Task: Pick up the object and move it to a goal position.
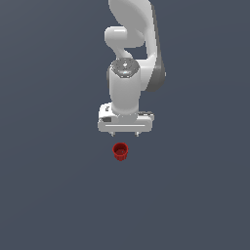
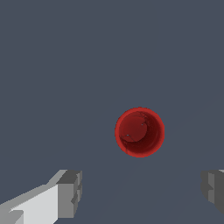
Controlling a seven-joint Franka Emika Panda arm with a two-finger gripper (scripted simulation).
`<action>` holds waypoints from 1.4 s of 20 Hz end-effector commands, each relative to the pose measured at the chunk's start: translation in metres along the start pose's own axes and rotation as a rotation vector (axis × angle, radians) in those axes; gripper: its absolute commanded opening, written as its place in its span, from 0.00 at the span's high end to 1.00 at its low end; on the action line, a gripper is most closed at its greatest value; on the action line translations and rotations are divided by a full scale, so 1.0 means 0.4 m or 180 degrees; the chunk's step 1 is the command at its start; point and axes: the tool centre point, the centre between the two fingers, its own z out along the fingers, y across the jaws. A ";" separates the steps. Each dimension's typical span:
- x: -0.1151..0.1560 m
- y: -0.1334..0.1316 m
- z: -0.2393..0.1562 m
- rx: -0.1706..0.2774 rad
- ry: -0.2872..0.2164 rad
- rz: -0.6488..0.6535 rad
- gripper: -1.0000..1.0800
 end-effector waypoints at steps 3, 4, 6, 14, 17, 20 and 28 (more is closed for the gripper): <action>0.007 0.007 0.025 0.0008 -0.0006 0.0244 0.04; 0.009 0.008 0.032 0.0010 -0.0008 0.0314 0.04; 0.013 0.013 0.048 0.0013 -0.0011 0.0468 0.04; 0.030 0.034 0.122 0.0011 -0.0023 0.1185 0.04; 0.035 0.041 0.143 0.0007 -0.0024 0.1392 0.04; 0.038 0.047 0.160 0.0002 -0.0025 0.1553 0.04; 0.041 0.054 0.181 -0.0006 -0.0025 0.1756 0.04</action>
